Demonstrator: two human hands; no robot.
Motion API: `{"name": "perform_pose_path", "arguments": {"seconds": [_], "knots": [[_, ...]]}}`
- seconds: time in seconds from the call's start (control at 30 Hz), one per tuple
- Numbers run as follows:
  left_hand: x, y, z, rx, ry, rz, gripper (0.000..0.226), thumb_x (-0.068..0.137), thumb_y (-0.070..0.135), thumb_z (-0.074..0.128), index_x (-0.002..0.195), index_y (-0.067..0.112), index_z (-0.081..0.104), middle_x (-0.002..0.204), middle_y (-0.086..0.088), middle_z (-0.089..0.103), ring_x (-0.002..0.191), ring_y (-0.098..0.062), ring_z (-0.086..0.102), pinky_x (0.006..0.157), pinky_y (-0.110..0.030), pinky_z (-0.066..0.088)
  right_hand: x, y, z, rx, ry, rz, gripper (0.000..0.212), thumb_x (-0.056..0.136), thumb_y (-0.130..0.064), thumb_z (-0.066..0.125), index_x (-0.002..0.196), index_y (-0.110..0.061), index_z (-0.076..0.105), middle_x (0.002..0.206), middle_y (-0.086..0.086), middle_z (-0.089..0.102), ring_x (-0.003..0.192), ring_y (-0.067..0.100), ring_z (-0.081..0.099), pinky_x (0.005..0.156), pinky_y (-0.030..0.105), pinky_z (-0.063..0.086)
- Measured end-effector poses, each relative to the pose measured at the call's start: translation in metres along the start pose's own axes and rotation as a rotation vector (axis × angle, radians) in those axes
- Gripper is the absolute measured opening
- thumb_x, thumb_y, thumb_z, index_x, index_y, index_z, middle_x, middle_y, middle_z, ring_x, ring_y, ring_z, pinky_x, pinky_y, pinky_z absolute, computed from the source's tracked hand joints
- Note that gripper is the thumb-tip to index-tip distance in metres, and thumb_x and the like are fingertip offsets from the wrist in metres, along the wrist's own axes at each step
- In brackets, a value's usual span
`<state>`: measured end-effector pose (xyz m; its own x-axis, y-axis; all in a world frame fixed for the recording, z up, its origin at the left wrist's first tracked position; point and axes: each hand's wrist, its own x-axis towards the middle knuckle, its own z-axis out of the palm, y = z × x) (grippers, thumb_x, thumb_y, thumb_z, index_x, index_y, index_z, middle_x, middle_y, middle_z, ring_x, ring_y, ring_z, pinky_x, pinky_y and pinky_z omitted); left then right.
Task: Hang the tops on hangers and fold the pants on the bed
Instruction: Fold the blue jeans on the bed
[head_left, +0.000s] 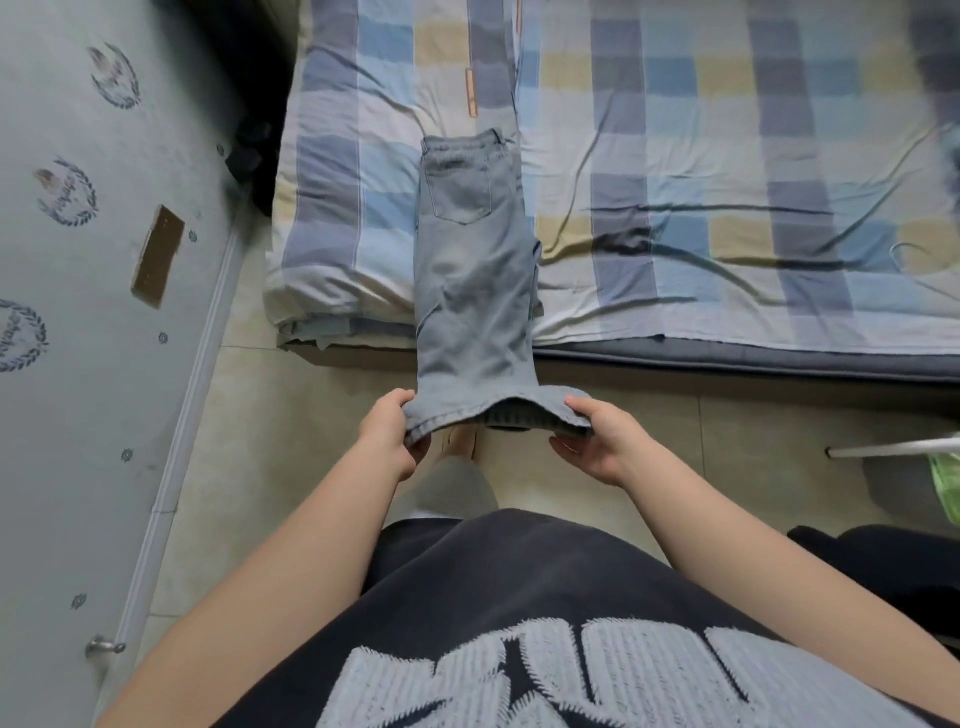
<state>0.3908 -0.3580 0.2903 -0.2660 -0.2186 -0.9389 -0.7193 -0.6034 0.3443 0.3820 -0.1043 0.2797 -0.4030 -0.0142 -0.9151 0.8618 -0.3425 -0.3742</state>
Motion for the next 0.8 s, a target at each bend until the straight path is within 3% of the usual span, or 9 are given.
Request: {"name": "perform_pose_path", "arguments": {"seconds": [0.1,0.2,0.37,0.47,0.67,0.8], "knots": [[0.023,0.049,0.039,-0.031,-0.070,-0.006,0.012,0.093,0.025,0.059,0.087,0.017,0.065,0.070,0.002,0.067,0.046,-0.012,0.059,0.046,-0.020,0.049,0.025,-0.056,0.029,0.018,0.015,-0.036,0.009,0.098,-0.015,0.056,0.096,-0.013,0.065,0.080,0.006,0.066,0.071,0.020,0.062,0.071,0.034,0.054],[0.044,0.108,0.075,-0.039,-0.112,-0.025,0.014,0.095,0.026,0.058,0.092,0.016,0.067,0.077,0.001,0.071,0.058,-0.014,0.064,0.052,-0.023,0.053,0.048,-0.112,0.063,0.040,0.045,-0.039,0.015,0.101,-0.018,0.051,0.091,-0.011,0.059,0.084,0.010,0.061,0.073,0.023,0.059,0.069,0.034,0.052],[0.074,0.214,0.131,-0.027,-0.154,-0.061,0.023,0.095,0.022,0.051,0.077,0.017,0.064,0.056,0.002,0.067,0.043,-0.013,0.063,0.043,-0.019,0.050,0.082,-0.209,0.129,0.051,0.119,-0.021,0.016,0.101,-0.017,0.050,0.086,-0.011,0.055,0.082,0.010,0.057,0.071,0.022,0.057,0.071,0.036,0.051],[0.105,0.266,0.168,-0.009,-0.176,-0.058,0.023,0.095,0.024,0.049,0.076,0.020,0.062,0.053,0.005,0.064,0.046,-0.011,0.059,0.048,-0.018,0.046,0.113,-0.268,0.163,0.091,0.135,-0.047,0.014,0.100,-0.018,0.052,0.088,-0.011,0.054,0.083,0.010,0.057,0.071,0.021,0.058,0.071,0.036,0.053],[0.157,0.352,0.230,-0.020,-0.148,-0.045,0.022,0.097,0.027,0.052,0.082,0.018,0.064,0.069,0.002,0.062,0.060,-0.013,0.056,0.058,-0.023,0.045,0.177,-0.359,0.210,0.117,0.132,-0.057,0.008,0.099,-0.019,0.054,0.100,-0.012,0.056,0.092,0.009,0.057,0.077,0.022,0.062,0.069,0.038,0.054],[0.205,0.396,0.273,0.029,-0.128,-0.011,0.017,0.096,0.028,0.052,0.085,0.020,0.063,0.073,0.003,0.061,0.062,-0.012,0.058,0.051,-0.021,0.047,0.236,-0.409,0.229,0.094,0.102,-0.054,0.007,0.098,-0.022,0.056,0.097,-0.015,0.056,0.091,0.007,0.058,0.077,0.021,0.064,0.066,0.037,0.053]]}}
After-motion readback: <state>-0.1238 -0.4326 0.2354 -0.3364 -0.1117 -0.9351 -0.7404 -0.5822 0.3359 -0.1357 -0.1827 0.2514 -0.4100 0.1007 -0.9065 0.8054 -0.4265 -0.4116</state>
